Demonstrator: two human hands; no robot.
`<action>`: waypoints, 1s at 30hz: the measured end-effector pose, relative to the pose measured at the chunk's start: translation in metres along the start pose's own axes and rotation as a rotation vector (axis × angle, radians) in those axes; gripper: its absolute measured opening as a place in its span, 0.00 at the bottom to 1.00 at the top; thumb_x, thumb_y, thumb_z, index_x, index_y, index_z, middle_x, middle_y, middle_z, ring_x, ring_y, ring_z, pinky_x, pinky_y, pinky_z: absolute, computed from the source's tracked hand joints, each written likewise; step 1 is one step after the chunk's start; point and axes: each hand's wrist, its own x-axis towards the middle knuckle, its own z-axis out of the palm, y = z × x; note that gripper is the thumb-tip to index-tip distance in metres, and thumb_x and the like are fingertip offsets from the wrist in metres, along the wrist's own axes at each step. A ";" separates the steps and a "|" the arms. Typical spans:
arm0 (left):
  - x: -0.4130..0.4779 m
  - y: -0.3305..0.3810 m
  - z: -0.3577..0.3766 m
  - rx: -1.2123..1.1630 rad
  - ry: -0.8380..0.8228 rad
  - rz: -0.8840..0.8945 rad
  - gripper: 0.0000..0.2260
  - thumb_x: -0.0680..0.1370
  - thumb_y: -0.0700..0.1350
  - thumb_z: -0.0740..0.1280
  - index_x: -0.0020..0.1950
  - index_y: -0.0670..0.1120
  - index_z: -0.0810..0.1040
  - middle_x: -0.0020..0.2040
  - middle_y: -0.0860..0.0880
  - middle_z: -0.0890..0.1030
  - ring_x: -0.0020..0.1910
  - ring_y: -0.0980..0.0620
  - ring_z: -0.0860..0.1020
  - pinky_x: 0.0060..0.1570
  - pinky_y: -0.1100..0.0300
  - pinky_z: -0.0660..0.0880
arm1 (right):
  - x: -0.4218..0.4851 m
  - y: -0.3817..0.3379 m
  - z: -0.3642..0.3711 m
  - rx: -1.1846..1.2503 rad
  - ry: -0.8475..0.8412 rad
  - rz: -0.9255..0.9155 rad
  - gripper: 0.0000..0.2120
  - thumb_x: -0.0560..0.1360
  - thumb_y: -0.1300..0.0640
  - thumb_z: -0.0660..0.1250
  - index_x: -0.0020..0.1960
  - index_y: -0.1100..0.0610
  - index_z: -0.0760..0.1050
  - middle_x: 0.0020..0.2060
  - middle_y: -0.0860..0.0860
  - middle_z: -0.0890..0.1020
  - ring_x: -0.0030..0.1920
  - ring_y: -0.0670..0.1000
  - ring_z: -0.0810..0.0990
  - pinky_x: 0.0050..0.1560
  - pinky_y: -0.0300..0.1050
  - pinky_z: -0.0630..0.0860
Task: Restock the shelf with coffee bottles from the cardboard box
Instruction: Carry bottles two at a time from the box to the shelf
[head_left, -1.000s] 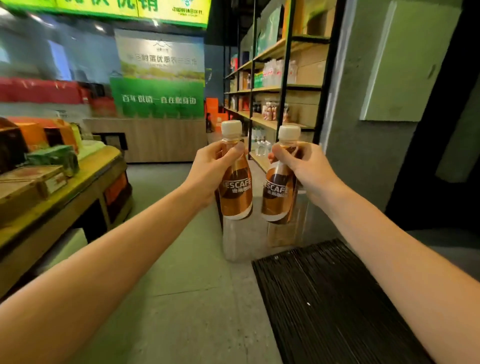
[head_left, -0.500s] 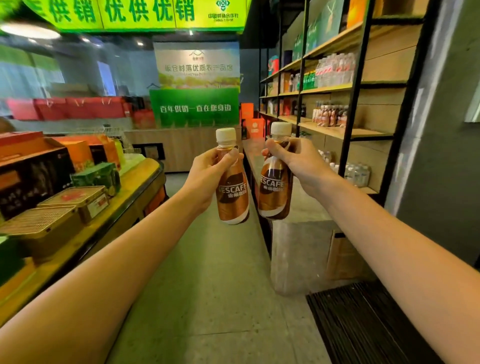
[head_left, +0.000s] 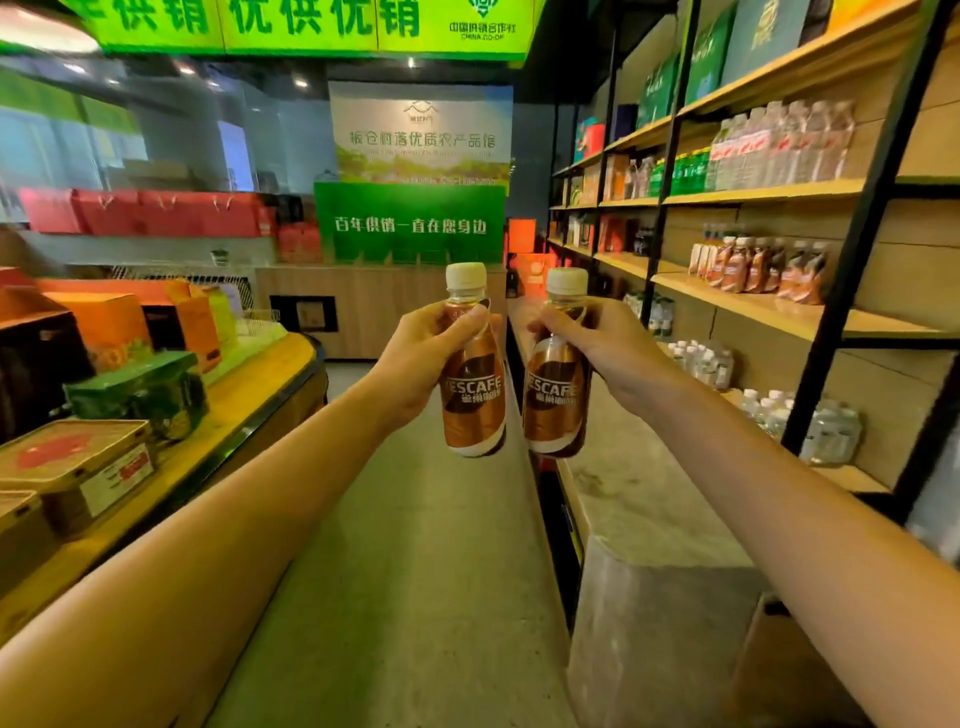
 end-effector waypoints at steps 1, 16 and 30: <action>0.021 -0.009 -0.003 -0.006 -0.011 0.003 0.07 0.78 0.47 0.63 0.53 0.48 0.77 0.54 0.45 0.82 0.55 0.48 0.80 0.59 0.50 0.74 | 0.023 0.011 0.002 -0.010 -0.001 0.004 0.15 0.75 0.53 0.66 0.55 0.63 0.78 0.44 0.51 0.83 0.44 0.46 0.81 0.45 0.38 0.74; 0.385 -0.165 -0.057 -0.036 -0.260 0.047 0.05 0.79 0.46 0.62 0.52 0.50 0.77 0.54 0.47 0.82 0.56 0.49 0.80 0.57 0.51 0.74 | 0.346 0.162 0.029 -0.067 0.213 0.060 0.13 0.75 0.52 0.65 0.54 0.60 0.78 0.46 0.51 0.82 0.46 0.46 0.80 0.47 0.39 0.74; 0.644 -0.270 0.063 -0.136 -0.525 0.092 0.05 0.79 0.46 0.62 0.50 0.49 0.77 0.51 0.47 0.82 0.52 0.49 0.80 0.53 0.55 0.75 | 0.538 0.282 -0.090 -0.179 0.534 0.162 0.19 0.73 0.47 0.68 0.57 0.59 0.76 0.50 0.52 0.83 0.53 0.52 0.81 0.58 0.52 0.75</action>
